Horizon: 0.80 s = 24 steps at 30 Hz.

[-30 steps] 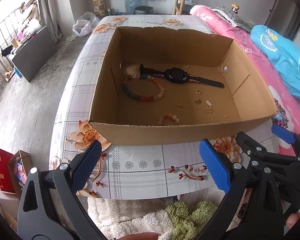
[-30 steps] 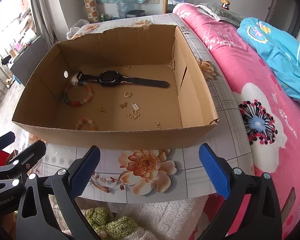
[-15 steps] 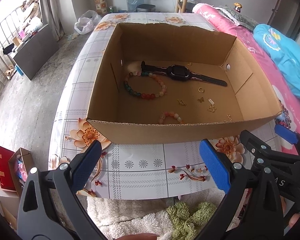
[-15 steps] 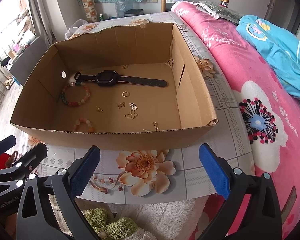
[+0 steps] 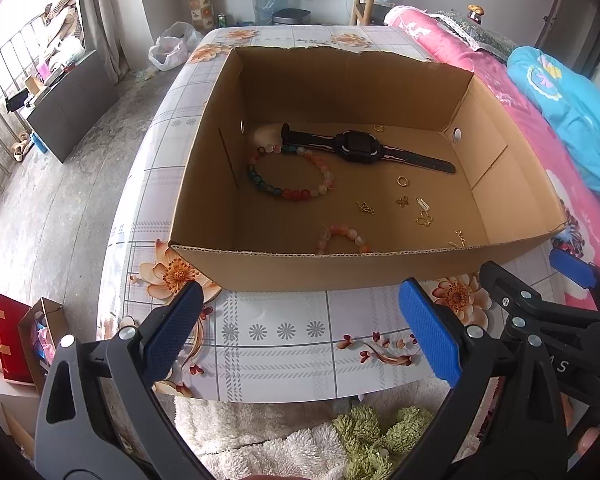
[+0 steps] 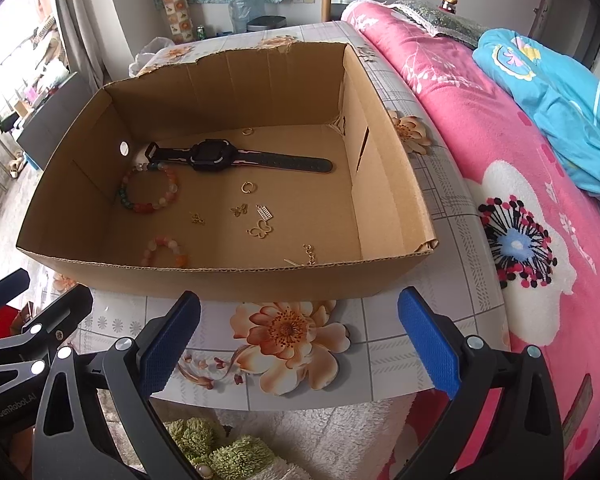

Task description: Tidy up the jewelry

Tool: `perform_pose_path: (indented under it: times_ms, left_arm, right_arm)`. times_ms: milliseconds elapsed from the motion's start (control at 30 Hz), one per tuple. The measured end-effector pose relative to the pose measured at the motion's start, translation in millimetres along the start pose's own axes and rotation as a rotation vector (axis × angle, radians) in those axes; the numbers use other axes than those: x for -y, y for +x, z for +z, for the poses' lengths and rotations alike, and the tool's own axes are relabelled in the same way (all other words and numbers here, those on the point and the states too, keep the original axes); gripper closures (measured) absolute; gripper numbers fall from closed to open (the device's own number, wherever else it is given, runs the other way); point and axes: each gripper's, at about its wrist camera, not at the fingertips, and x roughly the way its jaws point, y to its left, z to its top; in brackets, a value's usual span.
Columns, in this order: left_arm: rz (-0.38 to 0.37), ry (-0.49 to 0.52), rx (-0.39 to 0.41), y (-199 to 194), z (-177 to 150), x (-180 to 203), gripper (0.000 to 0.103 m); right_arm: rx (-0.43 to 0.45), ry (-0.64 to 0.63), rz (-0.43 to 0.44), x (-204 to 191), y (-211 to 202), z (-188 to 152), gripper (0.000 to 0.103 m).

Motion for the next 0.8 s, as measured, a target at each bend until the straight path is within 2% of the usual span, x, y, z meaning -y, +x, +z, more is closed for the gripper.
perform_pose_path:
  times_ms: [800]
  left_arm:
    - [0.0, 0.001, -0.002, 1.0, 0.3, 0.7, 0.008]
  right_arm:
    - [0.005, 0.004, -0.004, 1.2, -2.2, -0.2, 0.007]
